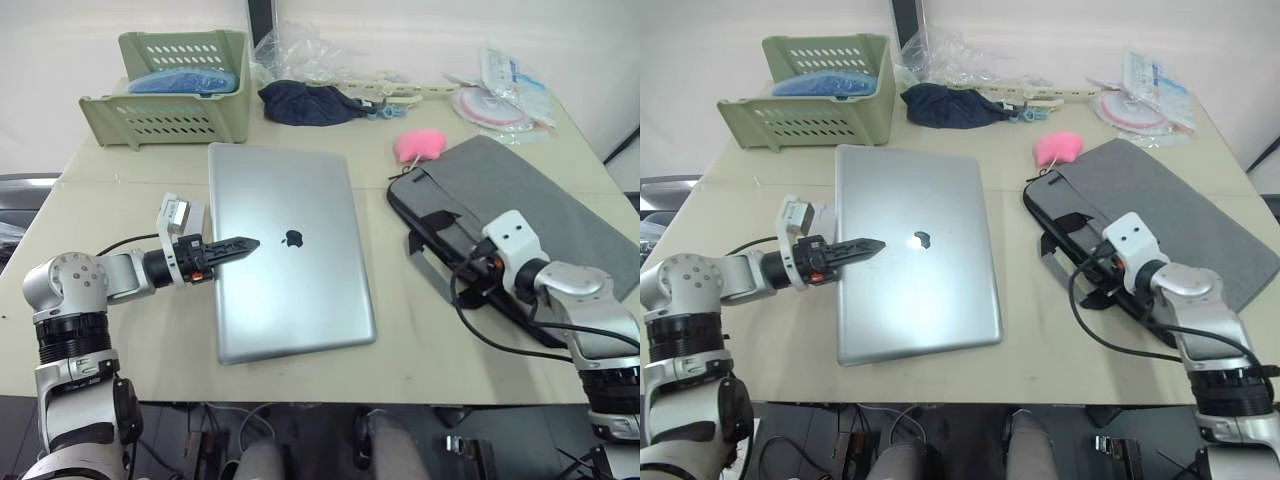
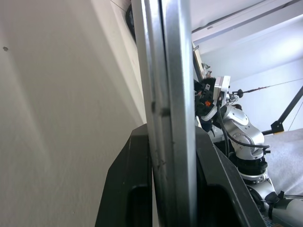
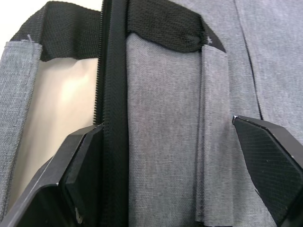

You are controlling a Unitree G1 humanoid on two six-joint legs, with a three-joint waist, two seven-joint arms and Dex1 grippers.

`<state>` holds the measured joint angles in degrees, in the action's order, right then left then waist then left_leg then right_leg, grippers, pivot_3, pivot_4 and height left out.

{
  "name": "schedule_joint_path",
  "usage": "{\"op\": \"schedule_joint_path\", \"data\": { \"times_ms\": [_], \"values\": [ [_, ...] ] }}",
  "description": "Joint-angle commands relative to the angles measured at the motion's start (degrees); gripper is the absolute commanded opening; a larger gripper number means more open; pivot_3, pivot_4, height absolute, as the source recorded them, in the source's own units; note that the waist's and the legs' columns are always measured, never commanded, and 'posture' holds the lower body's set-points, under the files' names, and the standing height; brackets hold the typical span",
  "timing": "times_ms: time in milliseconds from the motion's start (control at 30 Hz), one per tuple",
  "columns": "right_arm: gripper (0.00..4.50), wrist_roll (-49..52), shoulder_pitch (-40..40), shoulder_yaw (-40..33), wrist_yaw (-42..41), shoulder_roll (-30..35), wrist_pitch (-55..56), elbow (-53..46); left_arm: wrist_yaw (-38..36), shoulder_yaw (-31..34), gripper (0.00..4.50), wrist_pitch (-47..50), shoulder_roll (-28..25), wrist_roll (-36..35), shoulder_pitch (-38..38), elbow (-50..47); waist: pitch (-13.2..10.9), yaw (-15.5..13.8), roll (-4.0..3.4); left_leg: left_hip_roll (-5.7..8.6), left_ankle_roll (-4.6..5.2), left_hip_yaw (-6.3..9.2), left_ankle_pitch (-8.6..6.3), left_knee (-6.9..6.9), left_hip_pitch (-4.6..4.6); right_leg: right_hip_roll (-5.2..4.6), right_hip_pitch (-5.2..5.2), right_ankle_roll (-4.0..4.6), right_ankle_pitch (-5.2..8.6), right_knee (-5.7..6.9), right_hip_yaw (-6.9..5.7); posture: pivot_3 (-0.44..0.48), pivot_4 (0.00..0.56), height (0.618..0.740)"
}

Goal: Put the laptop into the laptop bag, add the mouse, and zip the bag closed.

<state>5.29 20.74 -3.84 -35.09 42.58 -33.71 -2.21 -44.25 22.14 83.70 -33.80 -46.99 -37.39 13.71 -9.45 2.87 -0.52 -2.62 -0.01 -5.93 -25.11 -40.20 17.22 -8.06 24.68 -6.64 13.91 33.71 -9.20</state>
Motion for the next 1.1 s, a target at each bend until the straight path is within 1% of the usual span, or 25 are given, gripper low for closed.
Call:
{"op": "schedule_joint_path", "data": {
  "times_ms": [33,600,900,1100],
  "values": [
    [4.43,0.01,0.65,-2.32,1.1,0.74,0.27,-2.14,0.27,0.95,0.44,-1.36,-1.27,-1.15,0.04,-3.24,0.0,-0.01,0.0,0.0,0.0,0.0,0.0,0.0,0.0,0.0,0.0,0.0,0.0,0.0,0.0,0.0,0.15,0.74],
    [4.43,-0.14,-0.33,-4.47,0.6,2.5,0.58,-1.67,1.05,0.28,0.44,-1.36,-0.52,-2.13,0.13,-3.45,0.0,-0.13,0.0,0.0,0.0,0.0,0.0,0.0,0.0,0.0,0.0,0.0,0.0,0.0,0.0,0.0,0.15,0.74],
    [4.43,0.23,-0.4,-4.97,0.49,2.75,-0.03,-2.96,0.82,-0.02,0.44,-1.54,-0.59,-2.22,0.19,-3.3,0.0,-0.28,0.0,0.0,0.0,-0.01,0.0,0.0,-0.01,0.0,0.0,0.0,0.0,0.01,0.0,0.0,0.15,0.74],
    [4.43,-0.29,-0.71,-5.15,0.91,2.76,1.07,-1.77,0.65,-0.25,0.44,-1.82,-0.6,-2.13,0.21,-3.07,0.0,-0.35,0.0,0.0,0.0,-0.01,0.0,0.0,-0.01,0.0,0.0,0.0,0.0,0.0,0.0,0.0,0.15,0.74]
  ]
}}
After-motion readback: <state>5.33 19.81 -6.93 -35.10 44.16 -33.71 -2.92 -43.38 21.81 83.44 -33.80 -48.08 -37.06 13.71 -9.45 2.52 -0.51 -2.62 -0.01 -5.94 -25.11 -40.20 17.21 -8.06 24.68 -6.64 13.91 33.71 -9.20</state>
